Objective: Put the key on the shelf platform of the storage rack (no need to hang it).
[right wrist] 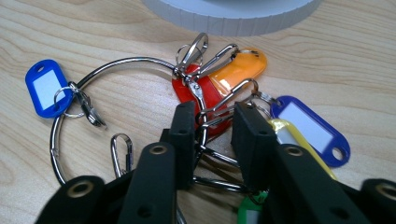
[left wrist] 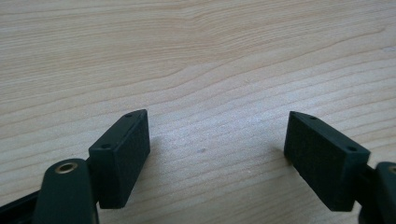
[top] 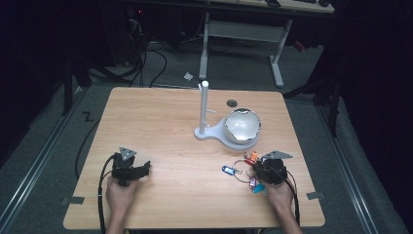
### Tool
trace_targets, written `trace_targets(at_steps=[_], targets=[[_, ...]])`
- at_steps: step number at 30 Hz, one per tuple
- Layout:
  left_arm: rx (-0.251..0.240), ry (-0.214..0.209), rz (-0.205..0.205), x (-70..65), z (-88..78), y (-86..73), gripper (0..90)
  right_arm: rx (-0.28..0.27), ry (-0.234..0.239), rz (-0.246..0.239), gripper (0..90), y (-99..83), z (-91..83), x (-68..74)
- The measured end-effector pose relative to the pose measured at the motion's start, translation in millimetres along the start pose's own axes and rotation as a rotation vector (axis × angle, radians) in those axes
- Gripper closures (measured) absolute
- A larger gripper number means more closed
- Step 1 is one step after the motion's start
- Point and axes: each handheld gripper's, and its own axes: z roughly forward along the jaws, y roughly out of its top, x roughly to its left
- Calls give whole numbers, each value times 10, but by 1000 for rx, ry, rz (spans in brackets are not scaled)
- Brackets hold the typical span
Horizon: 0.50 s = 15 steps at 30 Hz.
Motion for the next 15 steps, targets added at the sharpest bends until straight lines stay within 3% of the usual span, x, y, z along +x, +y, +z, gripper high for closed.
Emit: trace_targets(at_steps=[3, 15], targets=[[1, 1, 1, -1, 0, 0, 229, 0, -9, -18, 776, 1, 2, -1], [1, 2, 3, -3, 1, 1, 231, -9, 6, -29, 827, -4, 1, -2]])
